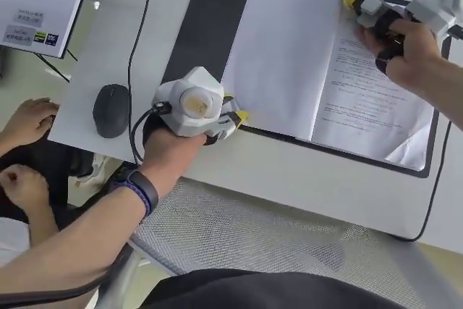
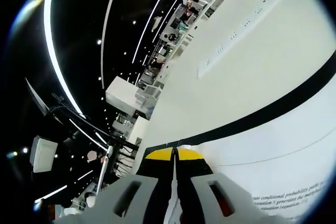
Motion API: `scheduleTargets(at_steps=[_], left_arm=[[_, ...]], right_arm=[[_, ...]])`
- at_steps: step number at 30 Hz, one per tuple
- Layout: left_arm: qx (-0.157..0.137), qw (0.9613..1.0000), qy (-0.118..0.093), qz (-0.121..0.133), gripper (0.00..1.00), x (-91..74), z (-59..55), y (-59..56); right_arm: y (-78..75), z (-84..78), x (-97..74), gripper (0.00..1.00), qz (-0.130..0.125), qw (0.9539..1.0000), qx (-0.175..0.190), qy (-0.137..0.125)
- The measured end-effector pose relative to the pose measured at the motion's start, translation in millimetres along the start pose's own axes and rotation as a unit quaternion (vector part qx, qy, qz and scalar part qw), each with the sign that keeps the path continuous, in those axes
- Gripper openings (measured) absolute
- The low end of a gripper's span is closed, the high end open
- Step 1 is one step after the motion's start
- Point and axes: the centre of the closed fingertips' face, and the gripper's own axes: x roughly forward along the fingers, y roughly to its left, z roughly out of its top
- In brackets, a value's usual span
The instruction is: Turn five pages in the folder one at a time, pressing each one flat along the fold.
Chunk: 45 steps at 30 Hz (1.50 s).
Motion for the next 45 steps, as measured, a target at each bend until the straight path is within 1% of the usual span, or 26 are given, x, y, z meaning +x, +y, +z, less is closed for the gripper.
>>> scheduleTargets(at_steps=[2,3,6,7,8,10,11,13,16,17,20,22,26,29,30,31,32,34,35,37,42,45], left_arm=[[0.0,1.0,0.0,0.0,0.23,-0.3,0.0,-0.3],[0.0,1.0,0.0,0.0,0.23,-0.3,0.0,-0.3],[0.001,1.0,-0.001,0.001,0.23,-0.2,-0.3,-0.2],[0.001,1.0,-0.001,0.001,0.23,-0.2,-0.4,-0.1],[0.002,1.0,-0.001,0.001,0.23,-0.2,-0.5,0.1],[0.001,1.0,-0.002,0.0,0.23,0.2,-0.7,0.3],[0.001,1.0,-0.002,0.0,0.23,0.4,-0.8,0.5],[0.002,1.0,-0.002,0.001,0.23,0.7,-1.1,0.9],[0.002,1.0,-0.004,0.0,0.22,0.5,-1.0,0.8],[0.001,1.0,-0.004,0.0,0.22,0.4,-1.0,0.8],[0.001,1.0,-0.004,0.0,0.22,0.2,-1.0,0.5],[0.001,1.0,-0.004,0.0,0.23,-0.1,-0.9,0.1],[-0.005,1.0,-0.006,-0.002,0.23,-0.3,-0.8,-0.4],[-0.001,1.0,-0.005,-0.002,0.23,-0.7,-0.6,-1.2],[0.0,1.0,-0.004,-0.003,0.23,-0.8,-0.7,-1.4],[0.001,1.0,-0.003,-0.003,0.23,-0.8,-0.7,-1.5],[0.002,1.0,-0.003,-0.003,0.23,-0.8,-0.8,-1.7],[0.0,1.0,-0.003,-0.002,0.23,-0.9,-0.7,-1.9],[-0.001,1.0,-0.004,-0.001,0.23,-1.0,-0.6,-2.0],[-0.005,1.0,-0.006,0.001,0.23,-1.0,-0.3,-2.1],[-0.006,1.0,-0.006,0.001,0.23,-1.3,0.2,-2.4],[-0.004,1.0,-0.006,0.0,0.23,-1.8,0.5,-2.3]], right_arm=[[2.5,-5.9,-3.1,0.0,0.006,0.9999,-0.006,0.011],[3.7,-10.6,-5.4,0.0,0.01,0.9996,-0.014,0.022],[6.9,-19.9,-9.7,0.0,0.014,0.999,-0.021,0.037],[11.1,-30.0,-13.5,0.0,0.02,0.9976,-0.035,0.056],[14.7,-38.5,-17.0,0.0,0.023,0.9954,-0.057,0.073],[20.7,-49.4,-21.6,0.0,0.029,0.9933,-0.069,0.087],[28.1,-57.9,-26.6,0.0,0.034,0.9924,-0.072,0.093],[34.4,-66.9,-33.5,0.0,0.037,0.9922,-0.072,0.095],[39.1,-78.8,-42.5,0.0,0.044,0.9919,-0.066,0.099],[45.1,-83.8,-46.9,0.0,0.045,0.9917,-0.066,0.101],[55.7,-97.8,-56.0,0.0,0.053,0.9898,-0.07,0.112],[58.5,-104.0,-60.2,0.0,0.058,0.9887,-0.072,0.118],[62.5,-115.8,-70.2,0.0,0.066,0.9886,-0.062,0.12],[67.8,-125.8,-76.5,0.0,0.072,0.9874,-0.062,0.127],[69.5,-129.2,-78.3,0.0,0.074,0.9868,-0.062,0.13],[72.4,-135.2,-81.7,0.0,0.078,0.9851,-0.066,0.139],[74.2,-139.0,-84.0,0.0,0.079,0.9843,-0.068,0.142],[78.8,-147.9,-89.8,0.0,0.082,0.9835,-0.065,0.147],[81.5,-154.2,-94.5,0.0,0.086,0.982,-0.068,0.154],[85.0,-163.4,-101.4,0.0,0.088,0.9812,-0.066,0.159],[90.9,-178.6,-114.1,0.0,0.091,0.9796,-0.062,0.168],[94.3,-187.8,-120.7,0.0,0.093,0.9778,-0.062,0.177]])
